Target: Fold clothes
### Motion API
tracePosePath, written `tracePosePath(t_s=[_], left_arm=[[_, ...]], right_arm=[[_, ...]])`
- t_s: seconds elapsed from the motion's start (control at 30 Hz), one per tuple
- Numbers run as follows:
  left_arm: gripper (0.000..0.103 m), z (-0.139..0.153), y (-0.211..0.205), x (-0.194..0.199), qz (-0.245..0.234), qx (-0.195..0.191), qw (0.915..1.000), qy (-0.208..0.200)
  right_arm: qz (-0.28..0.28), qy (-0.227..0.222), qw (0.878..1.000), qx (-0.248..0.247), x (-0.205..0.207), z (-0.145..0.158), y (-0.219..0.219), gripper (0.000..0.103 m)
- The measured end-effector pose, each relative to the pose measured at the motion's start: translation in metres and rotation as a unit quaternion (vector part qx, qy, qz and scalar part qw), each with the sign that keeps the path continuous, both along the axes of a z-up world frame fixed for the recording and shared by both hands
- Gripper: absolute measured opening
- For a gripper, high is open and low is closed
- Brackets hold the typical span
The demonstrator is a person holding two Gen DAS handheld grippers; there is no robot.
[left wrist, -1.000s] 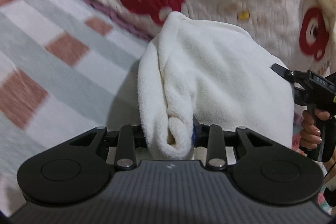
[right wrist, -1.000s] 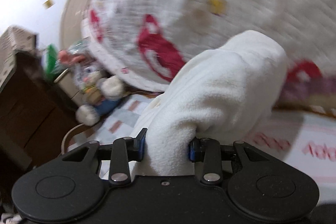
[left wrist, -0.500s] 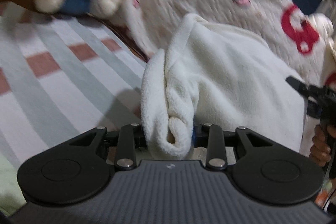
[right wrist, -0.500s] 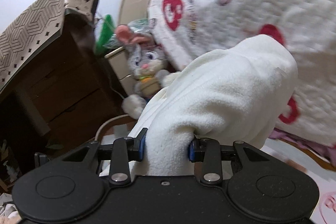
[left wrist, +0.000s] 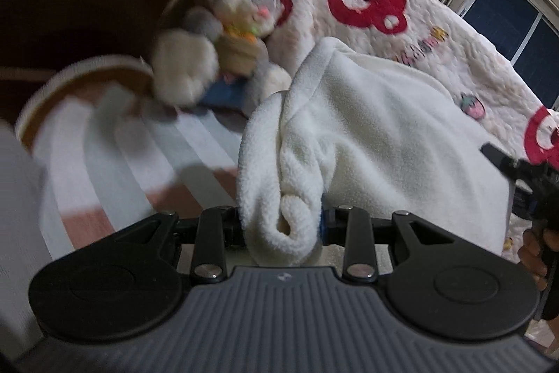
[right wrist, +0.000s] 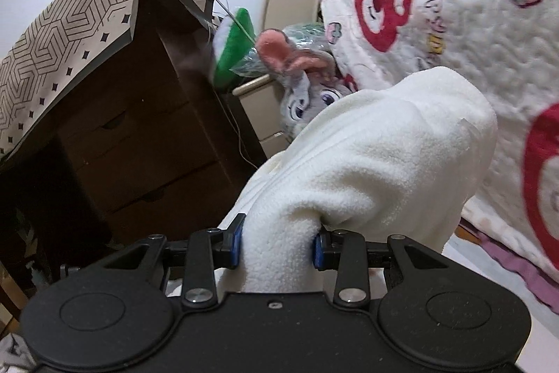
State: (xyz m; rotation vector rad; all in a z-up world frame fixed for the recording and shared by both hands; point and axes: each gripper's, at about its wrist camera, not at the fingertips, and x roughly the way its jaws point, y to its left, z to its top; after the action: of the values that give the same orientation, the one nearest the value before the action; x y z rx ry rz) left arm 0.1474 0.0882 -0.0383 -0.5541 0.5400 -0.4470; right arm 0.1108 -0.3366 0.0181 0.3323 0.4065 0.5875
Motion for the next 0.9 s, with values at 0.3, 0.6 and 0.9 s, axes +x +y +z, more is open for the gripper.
tracePosePath(t_s=[0.3, 0.6, 0.9], left_arm=[[0.056, -0.083, 0.041, 0.059, 0.106, -0.019, 0.9817, 0.157], [0.064, -0.09, 0.023, 0.051, 0.094, -0.032, 0.9821, 0.16], [0.069, -0.114, 0.005, 0.054, 0.122, -0.019, 0.9743, 0.189]], right_arm=[[-0.155, 0.191, 0.969, -0.006, 0.051, -0.147, -0.018, 0.06], [-0.105, 0.223, 0.963, 0.104, 0.004, -0.182, 0.002, 0.061], [-0.079, 0.242, 0.96, 0.12, -0.002, -0.197, 0.024, 0.07]])
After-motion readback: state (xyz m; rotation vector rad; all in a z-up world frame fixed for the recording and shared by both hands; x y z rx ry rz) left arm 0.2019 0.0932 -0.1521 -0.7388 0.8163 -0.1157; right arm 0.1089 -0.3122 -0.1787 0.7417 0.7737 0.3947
